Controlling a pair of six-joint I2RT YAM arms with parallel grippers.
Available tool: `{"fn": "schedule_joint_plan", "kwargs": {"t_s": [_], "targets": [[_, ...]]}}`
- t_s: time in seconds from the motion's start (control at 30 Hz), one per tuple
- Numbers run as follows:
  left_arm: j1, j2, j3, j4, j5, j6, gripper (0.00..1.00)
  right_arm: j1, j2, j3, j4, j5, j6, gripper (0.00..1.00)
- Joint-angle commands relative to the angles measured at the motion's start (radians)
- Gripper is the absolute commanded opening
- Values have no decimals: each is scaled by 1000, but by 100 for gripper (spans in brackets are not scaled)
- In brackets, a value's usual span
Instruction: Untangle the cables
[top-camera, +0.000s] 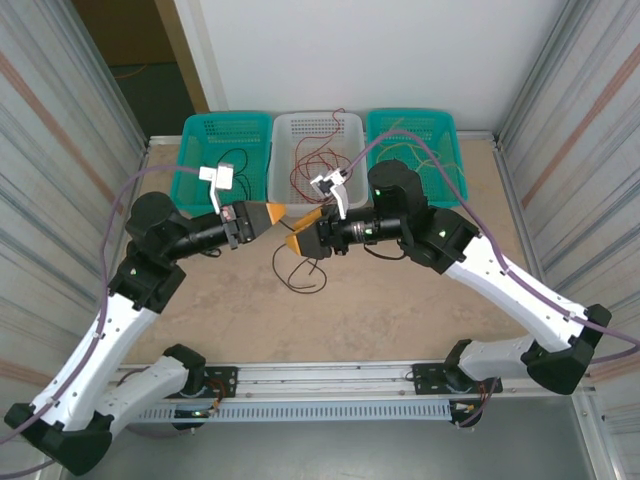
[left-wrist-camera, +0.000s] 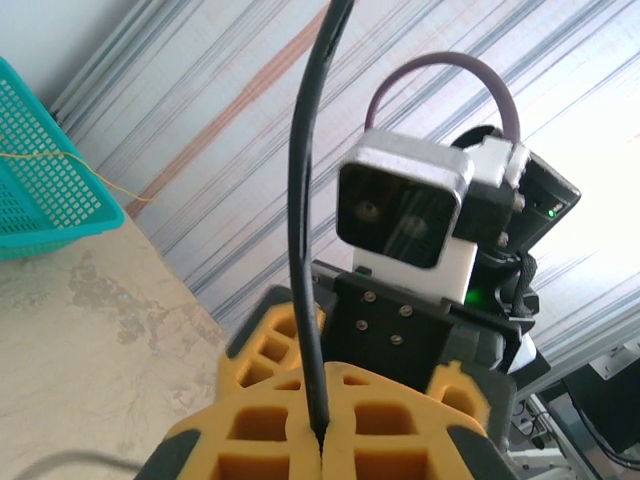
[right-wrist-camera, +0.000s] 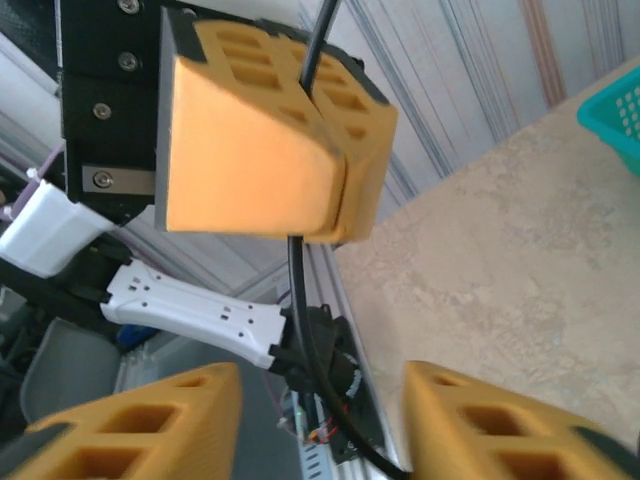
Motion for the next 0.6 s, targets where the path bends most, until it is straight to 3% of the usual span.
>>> {"fn": "schedule_joint_plan", "kwargs": {"t_s": [0.0,0.13,0.3,0.53,0.57], "targets": [[15,-13,18,73,8,-25,0,12,7,42,-27,-23,-14,33],[17,-26,21,32,-59,11,0,28,12,46,-26,-20,-13,20],[17,-62,-1,-38,-229,70,0,62,24,59,-5,-15,1,0],[15,-162,-93,-43,-542,111,0,63,39,63,64,-28,75,0],[15,-165,-97,-50,-558,107,5,64,43,68,64,-13,83,0]]}}
